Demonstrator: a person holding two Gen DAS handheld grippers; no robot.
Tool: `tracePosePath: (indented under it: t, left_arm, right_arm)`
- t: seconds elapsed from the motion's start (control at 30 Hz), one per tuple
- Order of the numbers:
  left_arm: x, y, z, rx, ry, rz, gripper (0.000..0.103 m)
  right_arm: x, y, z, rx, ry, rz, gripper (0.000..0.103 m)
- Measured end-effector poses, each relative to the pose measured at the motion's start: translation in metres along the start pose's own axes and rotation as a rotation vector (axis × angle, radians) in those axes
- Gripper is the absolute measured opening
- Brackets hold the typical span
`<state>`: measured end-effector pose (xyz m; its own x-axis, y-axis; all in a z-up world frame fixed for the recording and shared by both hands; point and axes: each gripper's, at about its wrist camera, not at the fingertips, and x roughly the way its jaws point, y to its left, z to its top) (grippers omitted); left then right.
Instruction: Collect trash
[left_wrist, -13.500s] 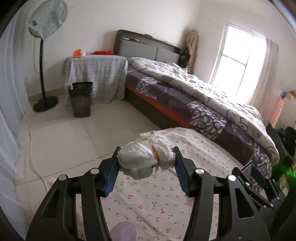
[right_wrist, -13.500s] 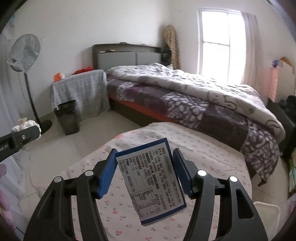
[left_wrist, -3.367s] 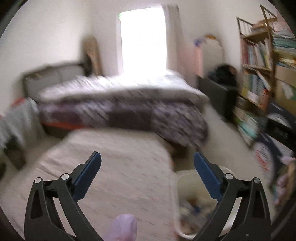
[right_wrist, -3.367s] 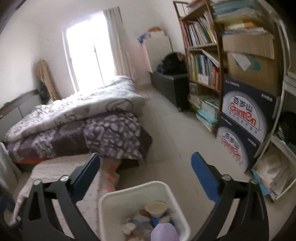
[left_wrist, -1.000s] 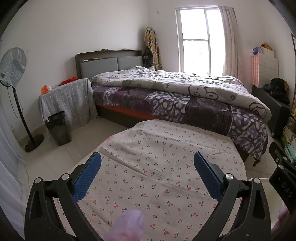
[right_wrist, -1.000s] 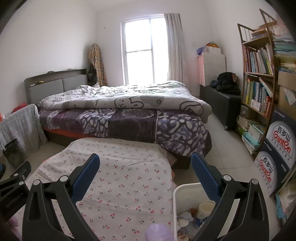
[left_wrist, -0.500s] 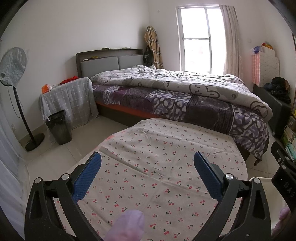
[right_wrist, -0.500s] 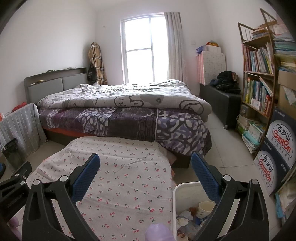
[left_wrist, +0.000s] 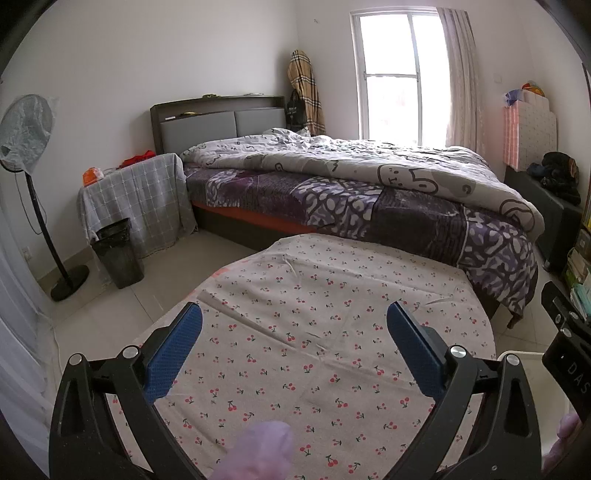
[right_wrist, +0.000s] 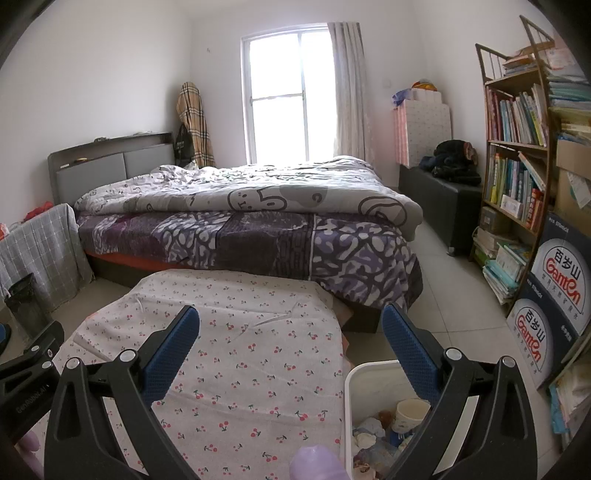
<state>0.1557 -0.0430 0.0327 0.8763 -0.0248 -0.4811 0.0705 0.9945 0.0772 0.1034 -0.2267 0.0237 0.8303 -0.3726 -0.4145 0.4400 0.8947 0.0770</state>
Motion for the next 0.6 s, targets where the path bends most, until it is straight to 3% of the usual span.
tracePosePath:
  t: [0.6]
  left_arm:
    - [0.0021, 0.0011, -0.006, 0.0, 0.006, 0.001, 0.096]
  right_arm:
    - [-0.0003, -0.0021, -0.0056, 0.0, 0.009, 0.002, 0.096]
